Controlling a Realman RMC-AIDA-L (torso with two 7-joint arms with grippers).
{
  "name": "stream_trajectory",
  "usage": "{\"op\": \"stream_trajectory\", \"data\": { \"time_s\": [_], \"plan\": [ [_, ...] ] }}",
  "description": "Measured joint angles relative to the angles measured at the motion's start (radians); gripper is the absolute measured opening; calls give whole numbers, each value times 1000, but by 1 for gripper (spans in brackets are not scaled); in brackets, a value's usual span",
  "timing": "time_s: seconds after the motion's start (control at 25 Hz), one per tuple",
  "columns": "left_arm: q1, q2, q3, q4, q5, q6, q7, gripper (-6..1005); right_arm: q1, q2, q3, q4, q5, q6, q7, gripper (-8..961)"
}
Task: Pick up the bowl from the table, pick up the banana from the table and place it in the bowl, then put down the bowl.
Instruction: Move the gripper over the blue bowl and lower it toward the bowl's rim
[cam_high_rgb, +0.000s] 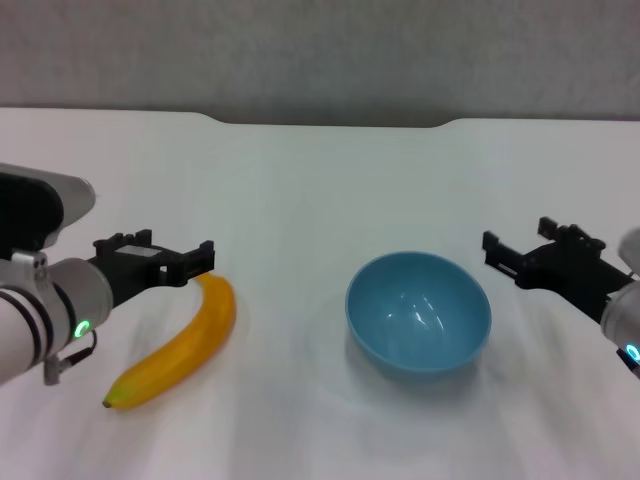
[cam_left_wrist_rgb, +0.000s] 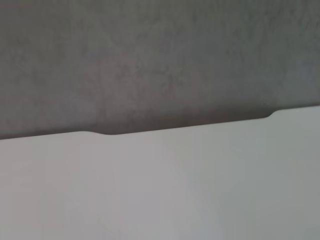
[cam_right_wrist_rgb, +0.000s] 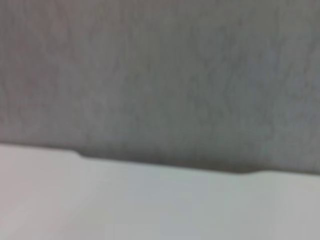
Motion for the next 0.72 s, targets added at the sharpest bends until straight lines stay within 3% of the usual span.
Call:
{"op": "stream_trajectory", "data": {
  "time_s": [0.12,0.24,0.36,0.4,0.52,0.72],
  "plan": [
    [-3,0,-39,-43,-2,-98,19,872,-31,4,125,143,-110,243,0,851],
    [-10,-1,-75,-85,0,-209,31,870,-46,40,236,269,-199,468,-15,851],
    [-19,-1,-109,-114,5,-294,56,868,-48,98,338,348,-216,647,-73,851],
    [-25,-1,-120,-116,6,-315,67,867,-48,139,424,376,-214,754,-119,850],
    [-28,-2,-129,-118,6,-322,73,865,-46,155,485,388,-208,820,-135,850],
    [-23,-3,-140,-122,19,-326,78,862,-7,152,600,388,-157,970,-149,850]
  ]
}}
